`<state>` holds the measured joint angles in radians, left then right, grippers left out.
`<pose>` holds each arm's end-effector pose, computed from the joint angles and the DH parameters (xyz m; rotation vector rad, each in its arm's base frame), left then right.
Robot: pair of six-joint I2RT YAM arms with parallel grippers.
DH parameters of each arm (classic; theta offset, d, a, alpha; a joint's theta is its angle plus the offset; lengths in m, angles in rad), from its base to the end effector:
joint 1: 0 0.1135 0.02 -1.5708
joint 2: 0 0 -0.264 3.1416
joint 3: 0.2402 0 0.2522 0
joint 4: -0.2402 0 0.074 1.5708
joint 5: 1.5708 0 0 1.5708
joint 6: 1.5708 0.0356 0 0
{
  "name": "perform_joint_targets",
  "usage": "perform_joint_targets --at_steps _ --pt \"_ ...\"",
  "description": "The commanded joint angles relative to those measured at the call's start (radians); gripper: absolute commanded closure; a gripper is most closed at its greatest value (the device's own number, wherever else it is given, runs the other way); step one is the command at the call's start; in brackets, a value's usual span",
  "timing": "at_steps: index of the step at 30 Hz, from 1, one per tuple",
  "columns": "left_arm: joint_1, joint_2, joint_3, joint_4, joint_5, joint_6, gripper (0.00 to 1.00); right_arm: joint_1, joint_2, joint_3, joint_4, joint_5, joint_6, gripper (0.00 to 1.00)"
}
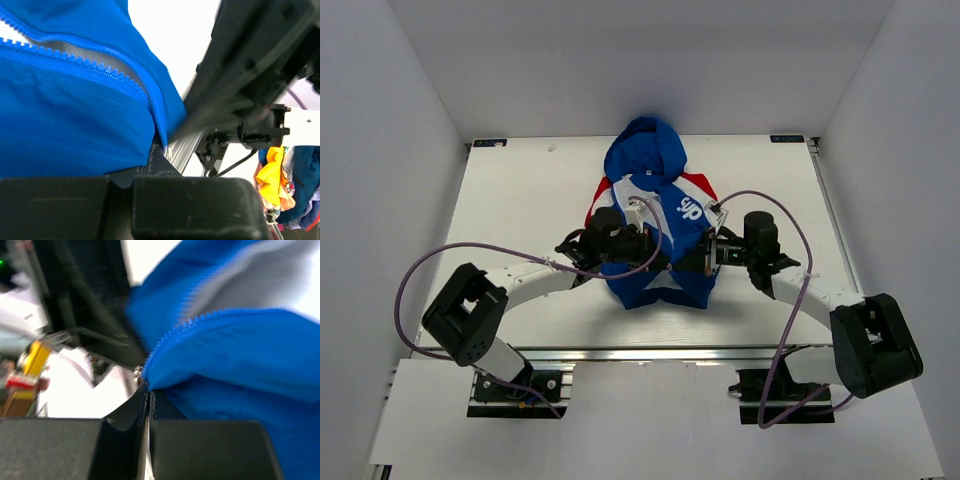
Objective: Zip up the jacket
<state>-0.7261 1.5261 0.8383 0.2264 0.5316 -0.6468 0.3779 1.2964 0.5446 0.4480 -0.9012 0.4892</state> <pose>0.2343 -0.2321 0.2215 0.4646 2.2147 -1.3461 0.2314 0.1219 0.2154 -0.5660 1.9264 1.4144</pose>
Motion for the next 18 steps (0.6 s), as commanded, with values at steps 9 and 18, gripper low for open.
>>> perform_joint_targets --at_steps 9,18 --pt "-0.012 -0.234 0.016 -0.131 0.048 0.075 1.0 0.003 -0.063 -0.003 -0.028 0.418 -0.031 1.0" --pt "-0.012 -0.29 0.002 -0.206 -0.091 0.056 1.0 0.006 -0.262 0.071 0.127 0.07 -0.087 1.0"
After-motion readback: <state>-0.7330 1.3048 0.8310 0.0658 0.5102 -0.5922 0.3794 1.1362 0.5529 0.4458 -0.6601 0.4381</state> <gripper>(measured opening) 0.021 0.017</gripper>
